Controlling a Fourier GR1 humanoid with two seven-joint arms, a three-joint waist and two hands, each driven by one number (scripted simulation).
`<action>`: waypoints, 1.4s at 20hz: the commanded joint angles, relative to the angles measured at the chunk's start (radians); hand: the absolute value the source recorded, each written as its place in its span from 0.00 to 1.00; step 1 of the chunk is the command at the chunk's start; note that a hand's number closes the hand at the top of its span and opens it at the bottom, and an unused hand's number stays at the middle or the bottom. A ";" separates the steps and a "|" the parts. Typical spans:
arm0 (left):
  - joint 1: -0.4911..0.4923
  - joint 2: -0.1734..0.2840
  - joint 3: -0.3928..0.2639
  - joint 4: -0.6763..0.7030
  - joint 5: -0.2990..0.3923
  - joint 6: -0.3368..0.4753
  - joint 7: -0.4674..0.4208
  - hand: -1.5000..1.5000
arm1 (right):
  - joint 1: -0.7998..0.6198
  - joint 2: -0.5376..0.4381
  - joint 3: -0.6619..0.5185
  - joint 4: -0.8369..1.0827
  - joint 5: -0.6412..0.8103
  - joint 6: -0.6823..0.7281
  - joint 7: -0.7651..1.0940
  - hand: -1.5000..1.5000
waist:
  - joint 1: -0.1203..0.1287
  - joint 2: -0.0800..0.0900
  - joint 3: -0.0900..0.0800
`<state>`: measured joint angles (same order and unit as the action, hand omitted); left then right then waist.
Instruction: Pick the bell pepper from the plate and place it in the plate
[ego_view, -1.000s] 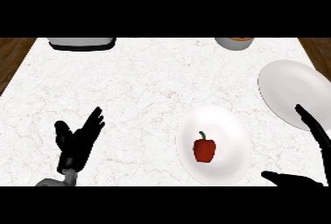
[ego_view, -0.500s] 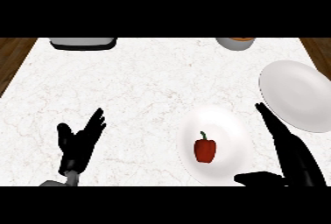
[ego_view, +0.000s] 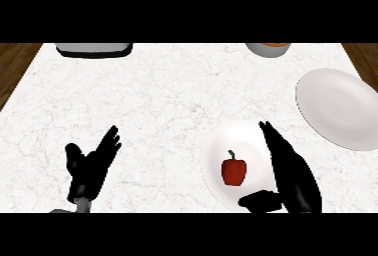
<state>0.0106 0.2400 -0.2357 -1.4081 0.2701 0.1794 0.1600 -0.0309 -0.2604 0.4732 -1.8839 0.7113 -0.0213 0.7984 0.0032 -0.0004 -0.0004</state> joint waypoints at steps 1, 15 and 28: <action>-0.013 -0.014 0.026 0.013 -0.020 -0.014 0.019 0.50 | -0.036 0.100 0.023 0.101 0.032 0.003 -0.004 0.00 | -0.001 0.000 0.000; -0.013 -0.061 0.076 -0.017 -0.089 -0.051 0.052 0.50 | -0.004 0.184 0.047 0.191 0.242 0.016 0.041 0.00 | -0.003 0.000 0.000; -0.009 -0.095 0.121 -0.002 -0.140 -0.101 0.048 0.50 | -0.117 0.258 -0.035 0.463 0.228 0.008 -0.066 0.00 | 0.000 0.001 0.000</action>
<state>0.0221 0.1392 -0.1350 -1.4328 0.1434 0.0981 0.2085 -0.0838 -0.0373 0.4355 -1.5142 0.9289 -0.0105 0.7167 0.0017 -0.0001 0.0000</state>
